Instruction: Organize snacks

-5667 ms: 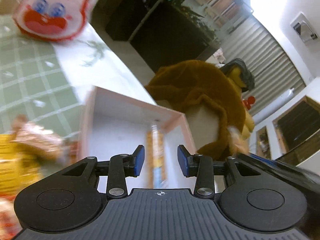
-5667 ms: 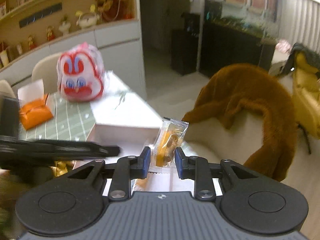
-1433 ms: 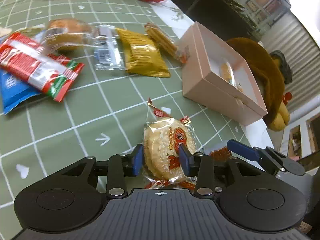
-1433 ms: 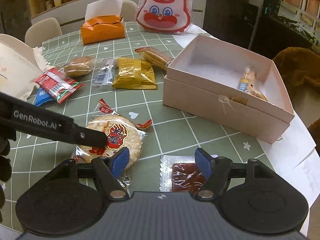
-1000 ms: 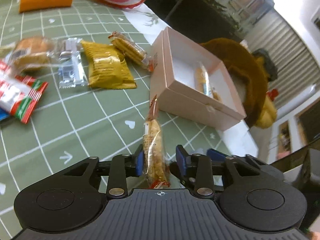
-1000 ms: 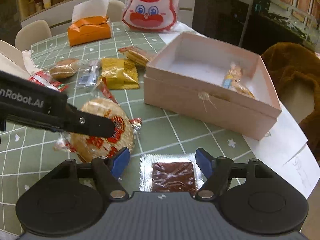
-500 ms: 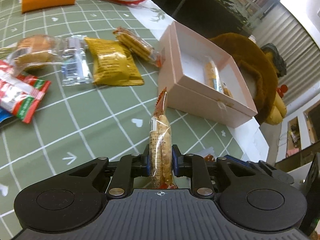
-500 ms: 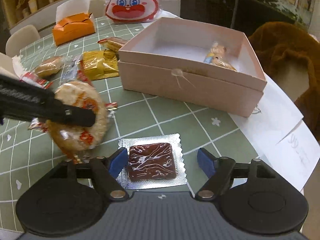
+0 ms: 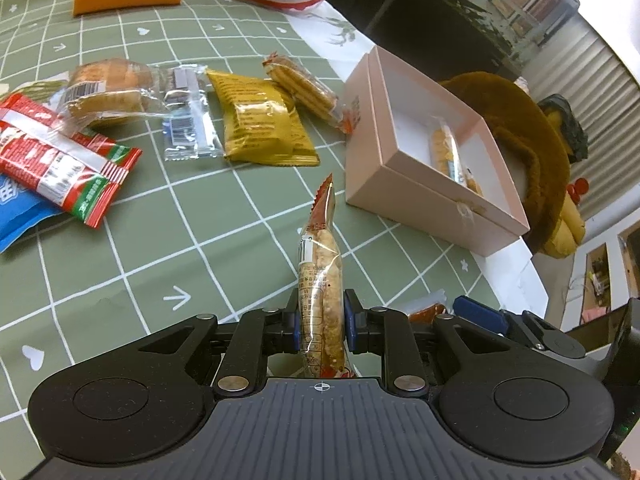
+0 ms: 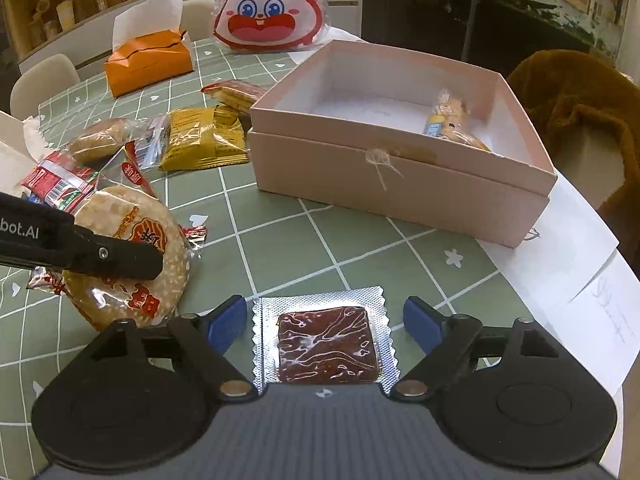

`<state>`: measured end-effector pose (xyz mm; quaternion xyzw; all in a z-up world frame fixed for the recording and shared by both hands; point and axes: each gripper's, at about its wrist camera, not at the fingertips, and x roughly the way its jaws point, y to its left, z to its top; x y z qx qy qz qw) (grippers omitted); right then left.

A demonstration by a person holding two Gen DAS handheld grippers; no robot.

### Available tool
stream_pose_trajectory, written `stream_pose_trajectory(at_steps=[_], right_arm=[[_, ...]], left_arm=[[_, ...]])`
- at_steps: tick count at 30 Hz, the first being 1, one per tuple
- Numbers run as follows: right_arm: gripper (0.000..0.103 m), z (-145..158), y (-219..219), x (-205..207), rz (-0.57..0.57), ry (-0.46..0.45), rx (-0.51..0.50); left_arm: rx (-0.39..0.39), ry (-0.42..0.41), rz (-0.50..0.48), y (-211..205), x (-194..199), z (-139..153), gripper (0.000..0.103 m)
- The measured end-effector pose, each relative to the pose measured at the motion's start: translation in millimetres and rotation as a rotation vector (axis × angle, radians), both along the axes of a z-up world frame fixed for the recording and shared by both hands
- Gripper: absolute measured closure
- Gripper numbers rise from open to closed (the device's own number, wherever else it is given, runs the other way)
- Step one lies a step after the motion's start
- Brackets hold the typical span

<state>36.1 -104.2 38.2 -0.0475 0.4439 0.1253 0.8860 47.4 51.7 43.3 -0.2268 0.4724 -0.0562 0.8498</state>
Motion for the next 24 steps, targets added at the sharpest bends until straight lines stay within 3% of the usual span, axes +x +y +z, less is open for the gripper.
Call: stream_pose_trajectory(at_steps=[8, 14, 17, 21, 24], right_arm=[[0.017, 2, -28, -19, 0.061, -0.009, -0.025], [0.017, 4, -59, -22, -0.009, -0.011, -0.071], [0.017, 5, -69, -18, -0.07, 0.053, 0.006], [0.016, 6, -63, -16, -0.105, 0.056, 0.087], [0.016, 4, -50, -7, -0.116, 0.04, 0.089]], left_arm=[[-0.014, 0.011, -0.002, 2, -2, -1, 0.079], [-0.013, 0.013, -0.001, 2, -3, -1, 0.079], [-0.012, 0.012, -0.001, 1, -5, -1, 0.079], [-0.013, 0.014, 0.001, 2, -9, -2, 0.079], [-0.009, 0.017, 0.004, 4, -12, -1, 0.079]])
